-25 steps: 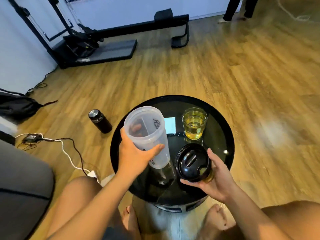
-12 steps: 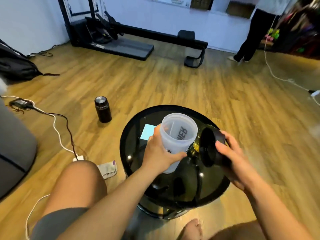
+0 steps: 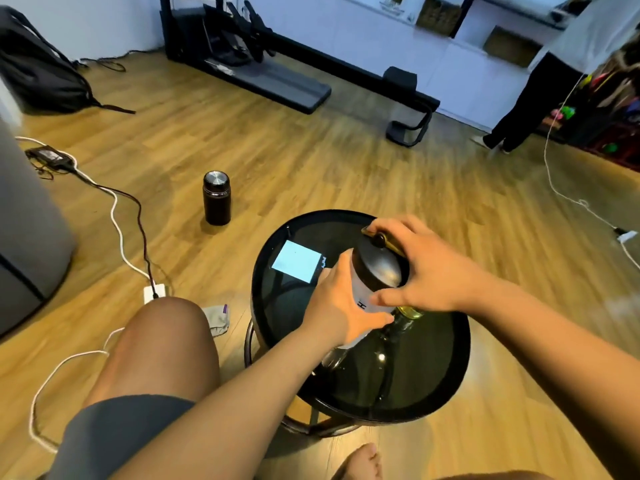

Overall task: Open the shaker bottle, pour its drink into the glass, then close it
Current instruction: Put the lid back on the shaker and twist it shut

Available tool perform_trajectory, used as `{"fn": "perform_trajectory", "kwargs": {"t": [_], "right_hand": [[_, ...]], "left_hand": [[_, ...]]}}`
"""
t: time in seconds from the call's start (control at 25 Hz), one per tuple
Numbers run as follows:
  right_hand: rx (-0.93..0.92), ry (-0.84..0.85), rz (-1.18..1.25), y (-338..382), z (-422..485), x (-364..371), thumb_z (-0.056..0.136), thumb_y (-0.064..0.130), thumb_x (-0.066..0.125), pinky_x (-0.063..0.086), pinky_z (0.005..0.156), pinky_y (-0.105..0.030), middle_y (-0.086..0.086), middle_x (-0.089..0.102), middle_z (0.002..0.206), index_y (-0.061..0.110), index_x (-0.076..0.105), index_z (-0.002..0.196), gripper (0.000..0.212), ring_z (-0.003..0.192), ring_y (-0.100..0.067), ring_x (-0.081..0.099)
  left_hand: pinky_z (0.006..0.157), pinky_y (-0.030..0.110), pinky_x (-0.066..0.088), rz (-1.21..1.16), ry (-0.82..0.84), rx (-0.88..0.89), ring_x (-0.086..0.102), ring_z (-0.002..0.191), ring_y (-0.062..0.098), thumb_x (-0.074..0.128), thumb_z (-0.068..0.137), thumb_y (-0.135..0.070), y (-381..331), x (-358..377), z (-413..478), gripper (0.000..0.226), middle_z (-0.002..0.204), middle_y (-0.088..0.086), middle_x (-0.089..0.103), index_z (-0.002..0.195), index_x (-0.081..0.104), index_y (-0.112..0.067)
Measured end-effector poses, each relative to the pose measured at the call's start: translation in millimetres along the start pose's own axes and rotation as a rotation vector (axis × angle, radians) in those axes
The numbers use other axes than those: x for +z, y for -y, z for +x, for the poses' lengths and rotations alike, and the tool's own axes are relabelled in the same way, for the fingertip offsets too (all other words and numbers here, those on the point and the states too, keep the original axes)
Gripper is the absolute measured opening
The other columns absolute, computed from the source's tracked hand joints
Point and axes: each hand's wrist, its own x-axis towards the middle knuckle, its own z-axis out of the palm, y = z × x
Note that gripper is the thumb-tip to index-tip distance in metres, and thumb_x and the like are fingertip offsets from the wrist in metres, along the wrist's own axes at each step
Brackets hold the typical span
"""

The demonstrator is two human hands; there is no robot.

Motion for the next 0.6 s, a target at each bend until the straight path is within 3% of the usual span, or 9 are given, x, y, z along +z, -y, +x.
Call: {"fn": "perform_trajectory", "kwargs": {"t": [0.2,0.32,0.6], "right_hand": [[0.0,-0.046,-0.006,-4.8,0.0,3.9,0.055,0.079,0.069,0.047,0.104,-0.037,0.008,0.041,0.142,0.043,0.037,0.147,0.103,0.124,-0.015,0.052],[0.009,-0.113,0.011,-3.3,-0.4,9.2,0.057,0.075,0.071,0.048,0.103,-0.041,0.008,0.045,0.139,0.044,0.041,0.144,0.097,0.122,-0.014,0.054],[0.086,-0.287,0.133,4.6,-4.9,21.5,0.055,0.063,0.081,0.051,0.098,-0.043,0.012,0.048,0.135,0.041,0.053,0.136,0.088,0.119,-0.012,0.055]], "left_hand": [[0.11,0.041,0.048,-0.17,0.034,0.045,0.05,0.134,0.017,0.098,0.049,-0.05,-7.0,-4.0,4.7,0.129,0.145,-0.003,0.051,0.152,0.023,-0.034],[0.106,0.034,0.049,-0.243,0.013,0.075,0.053,0.131,0.012,0.094,0.037,-0.059,-11.3,-4.7,12.5,0.13,0.142,-0.012,0.052,0.145,0.023,-0.048],[0.102,0.042,0.055,-0.242,-0.016,0.087,0.058,0.124,0.006,0.092,0.04,-0.053,-7.1,3.0,15.2,0.117,0.127,-0.029,0.054,0.139,0.03,-0.052]]}}
